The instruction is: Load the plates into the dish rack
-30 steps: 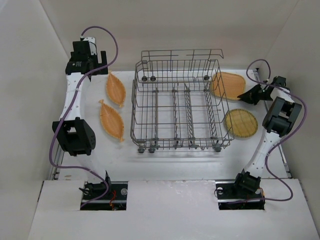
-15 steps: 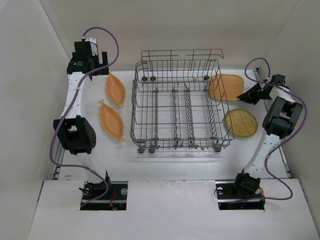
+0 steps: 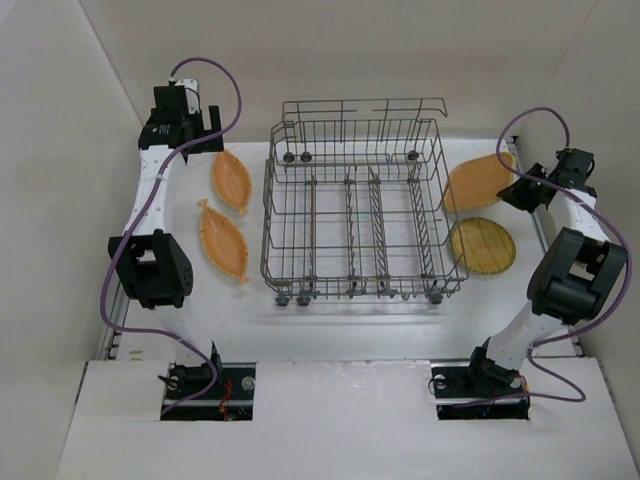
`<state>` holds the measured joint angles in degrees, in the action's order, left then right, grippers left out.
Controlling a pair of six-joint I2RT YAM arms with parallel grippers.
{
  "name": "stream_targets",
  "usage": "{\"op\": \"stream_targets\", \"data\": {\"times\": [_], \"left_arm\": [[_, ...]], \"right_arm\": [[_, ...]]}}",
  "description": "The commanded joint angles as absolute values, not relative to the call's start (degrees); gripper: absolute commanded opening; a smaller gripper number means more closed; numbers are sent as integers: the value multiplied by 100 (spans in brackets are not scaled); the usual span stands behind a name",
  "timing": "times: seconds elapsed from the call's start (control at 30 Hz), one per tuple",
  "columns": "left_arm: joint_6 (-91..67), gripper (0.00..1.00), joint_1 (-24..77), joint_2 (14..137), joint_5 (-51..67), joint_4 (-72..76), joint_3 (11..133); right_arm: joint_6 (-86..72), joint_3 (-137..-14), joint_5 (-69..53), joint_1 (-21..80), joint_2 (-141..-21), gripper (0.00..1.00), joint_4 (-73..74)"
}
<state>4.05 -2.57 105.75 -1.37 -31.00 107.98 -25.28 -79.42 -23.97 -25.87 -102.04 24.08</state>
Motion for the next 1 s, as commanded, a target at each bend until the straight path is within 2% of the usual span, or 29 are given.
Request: {"op": "stream_targets", "data": {"times": [0.0,0.23,0.5,0.97], "left_arm": [[255,100,-233,10529,26,-2892,10775],[158,100,-198,10564,176,-2865,10697],[97,100,-145,10582,334,-2777,10591],[-9,100,-75,10503,518,-2646,10275]], "right_arm": [[-2531,-7551,-1891,-2597,-9424,0,1548],[-2321,-7102,-1240,-2527,-8324,0,1301],[-2022,-6882,-1020,-2404,-7647,0,1283],[-397,-6960,-132,-1631,-6408,0,1503]]}}
